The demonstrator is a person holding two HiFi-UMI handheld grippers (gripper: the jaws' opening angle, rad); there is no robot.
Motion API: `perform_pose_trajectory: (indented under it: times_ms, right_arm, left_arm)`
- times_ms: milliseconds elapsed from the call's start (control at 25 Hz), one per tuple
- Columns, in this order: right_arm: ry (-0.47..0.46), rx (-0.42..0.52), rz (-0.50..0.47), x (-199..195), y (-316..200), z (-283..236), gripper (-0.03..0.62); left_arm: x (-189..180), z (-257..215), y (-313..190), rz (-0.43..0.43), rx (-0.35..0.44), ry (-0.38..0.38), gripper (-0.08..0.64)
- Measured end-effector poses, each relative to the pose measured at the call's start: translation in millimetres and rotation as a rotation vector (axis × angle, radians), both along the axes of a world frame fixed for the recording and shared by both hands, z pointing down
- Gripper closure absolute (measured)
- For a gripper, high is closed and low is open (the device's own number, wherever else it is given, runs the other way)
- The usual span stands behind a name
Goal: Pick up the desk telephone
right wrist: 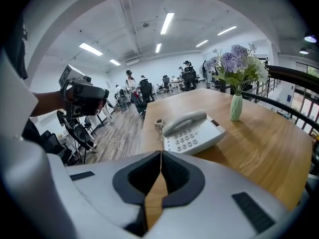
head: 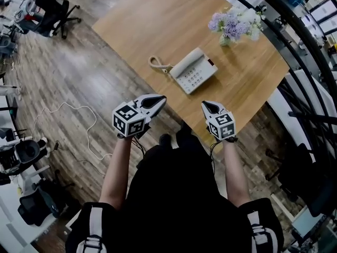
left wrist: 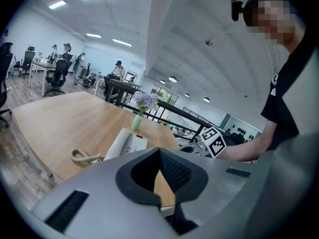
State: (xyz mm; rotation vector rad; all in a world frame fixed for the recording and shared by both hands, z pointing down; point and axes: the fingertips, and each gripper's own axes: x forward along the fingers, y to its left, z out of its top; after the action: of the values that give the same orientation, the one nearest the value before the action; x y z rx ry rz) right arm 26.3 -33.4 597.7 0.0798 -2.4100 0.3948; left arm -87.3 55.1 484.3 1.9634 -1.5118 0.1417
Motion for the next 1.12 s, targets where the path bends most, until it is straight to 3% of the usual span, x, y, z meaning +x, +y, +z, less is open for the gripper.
perform_pose_trajectory:
  times_ms: [640, 1000, 1120]
  right_arm:
    - [0.02, -0.017, 0.002, 24, -53, 18, 0.568]
    - [0.031, -0.027, 0.071, 36, -57, 21, 0.568]
    - [0.04, -0.026, 0.117, 40, -58, 21, 0.568]
  left_arm:
    - [19, -2, -59, 0.064, -0.022, -0.043, 0.54]
    - [19, 3, -70, 0.107, -0.04, -0.014, 0.54]
    - [17, 7, -77, 0.159, -0.033, -0.016, 0.54]
